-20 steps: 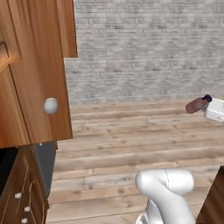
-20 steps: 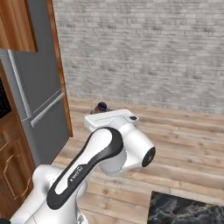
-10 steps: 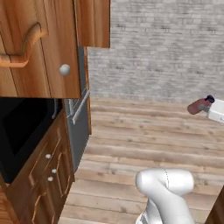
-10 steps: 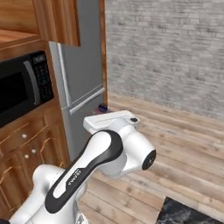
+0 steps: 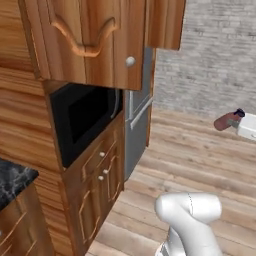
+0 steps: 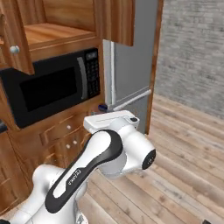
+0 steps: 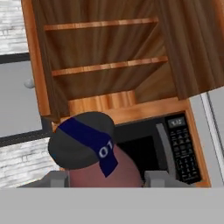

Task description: Pick the juice from the counter and place it in the open cabinet.

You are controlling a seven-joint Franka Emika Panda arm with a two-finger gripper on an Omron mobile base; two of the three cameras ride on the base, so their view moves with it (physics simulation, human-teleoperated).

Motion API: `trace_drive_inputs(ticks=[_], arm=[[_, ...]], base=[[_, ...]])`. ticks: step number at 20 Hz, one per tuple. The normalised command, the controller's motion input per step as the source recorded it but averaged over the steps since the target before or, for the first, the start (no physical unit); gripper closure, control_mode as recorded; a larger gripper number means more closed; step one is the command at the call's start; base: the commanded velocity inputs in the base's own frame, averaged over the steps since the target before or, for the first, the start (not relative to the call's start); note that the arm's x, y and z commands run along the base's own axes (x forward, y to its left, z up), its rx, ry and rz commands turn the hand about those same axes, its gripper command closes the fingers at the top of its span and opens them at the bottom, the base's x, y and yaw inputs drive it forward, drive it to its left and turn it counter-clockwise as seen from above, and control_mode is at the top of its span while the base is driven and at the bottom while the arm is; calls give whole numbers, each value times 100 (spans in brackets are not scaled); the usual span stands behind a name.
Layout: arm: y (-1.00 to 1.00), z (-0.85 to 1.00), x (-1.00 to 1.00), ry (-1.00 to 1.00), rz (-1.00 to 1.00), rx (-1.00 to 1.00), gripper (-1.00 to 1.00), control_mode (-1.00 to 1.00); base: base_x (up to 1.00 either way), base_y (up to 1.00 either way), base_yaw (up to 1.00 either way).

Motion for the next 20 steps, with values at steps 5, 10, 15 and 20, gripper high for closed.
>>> trace_drive_inputs(ticks=[5,10,15,20], arm=[[0,0,0,0,0,0,100,100],[0,0,0,0,0,0,100,100],[0,0,0,0,0,0,100,100],[0,0,0,0,0,0,100,100]], base=[[-19,-5,59],[-18,-9,61],[0,-11,54],[-5,-19,54]])
